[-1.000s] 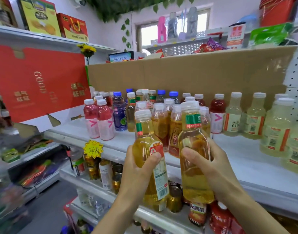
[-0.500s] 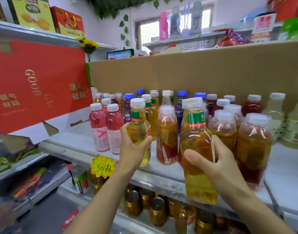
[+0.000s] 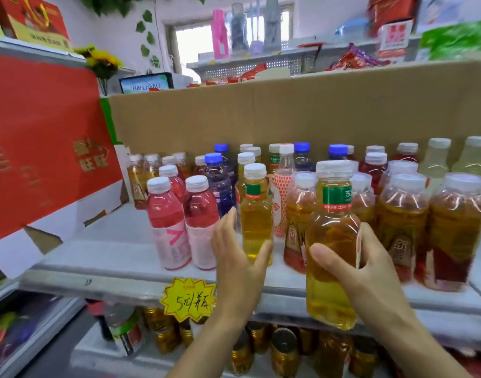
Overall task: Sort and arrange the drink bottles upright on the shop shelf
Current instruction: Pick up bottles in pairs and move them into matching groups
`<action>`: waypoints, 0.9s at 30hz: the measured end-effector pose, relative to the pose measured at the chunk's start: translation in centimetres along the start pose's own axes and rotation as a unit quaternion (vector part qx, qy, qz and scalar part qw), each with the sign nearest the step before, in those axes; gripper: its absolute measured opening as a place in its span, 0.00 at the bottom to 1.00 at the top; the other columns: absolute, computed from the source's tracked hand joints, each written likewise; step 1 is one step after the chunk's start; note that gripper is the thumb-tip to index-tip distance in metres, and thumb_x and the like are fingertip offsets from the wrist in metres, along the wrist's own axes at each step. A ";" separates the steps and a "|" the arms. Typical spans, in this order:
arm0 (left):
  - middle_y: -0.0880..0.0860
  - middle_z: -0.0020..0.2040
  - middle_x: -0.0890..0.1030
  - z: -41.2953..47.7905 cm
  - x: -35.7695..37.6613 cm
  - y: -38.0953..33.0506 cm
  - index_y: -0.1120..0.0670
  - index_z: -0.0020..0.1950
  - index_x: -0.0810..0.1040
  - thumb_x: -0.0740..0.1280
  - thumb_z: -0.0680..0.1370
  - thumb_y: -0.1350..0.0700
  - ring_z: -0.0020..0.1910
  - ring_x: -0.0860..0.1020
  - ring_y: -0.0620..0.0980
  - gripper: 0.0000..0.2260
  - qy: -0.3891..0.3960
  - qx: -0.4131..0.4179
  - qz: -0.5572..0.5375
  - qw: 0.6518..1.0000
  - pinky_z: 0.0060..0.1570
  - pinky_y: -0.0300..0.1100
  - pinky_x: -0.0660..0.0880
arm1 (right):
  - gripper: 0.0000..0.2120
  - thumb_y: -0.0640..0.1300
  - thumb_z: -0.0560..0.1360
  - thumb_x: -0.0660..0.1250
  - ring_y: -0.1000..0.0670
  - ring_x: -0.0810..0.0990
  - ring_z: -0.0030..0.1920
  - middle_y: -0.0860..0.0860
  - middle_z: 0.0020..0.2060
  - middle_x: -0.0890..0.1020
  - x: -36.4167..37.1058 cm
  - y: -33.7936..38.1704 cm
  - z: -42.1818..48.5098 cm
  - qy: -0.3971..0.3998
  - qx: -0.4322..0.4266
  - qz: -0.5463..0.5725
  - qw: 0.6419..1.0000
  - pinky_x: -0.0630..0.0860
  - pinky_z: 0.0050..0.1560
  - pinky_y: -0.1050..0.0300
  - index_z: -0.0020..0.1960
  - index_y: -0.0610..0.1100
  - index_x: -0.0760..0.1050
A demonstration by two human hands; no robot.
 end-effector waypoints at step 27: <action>0.49 0.81 0.46 7.1 -6.9 8.9 0.47 0.80 0.39 0.81 0.61 0.38 0.80 0.48 0.53 0.63 -0.094 -0.053 0.092 0.990 0.76 0.61 0.58 | 0.43 0.42 0.71 0.77 0.55 0.65 0.67 0.54 0.69 0.64 14.2 -4.5 5.5 -0.067 0.028 -0.013 0.997 0.65 0.62 0.62 0.74 0.55 0.52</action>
Point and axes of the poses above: each hand's wrist, its own z-axis towards the middle knuckle, its own x-axis out of the palm, y = z × x, the point moved 2 cm from there along z, towards the middle knuckle
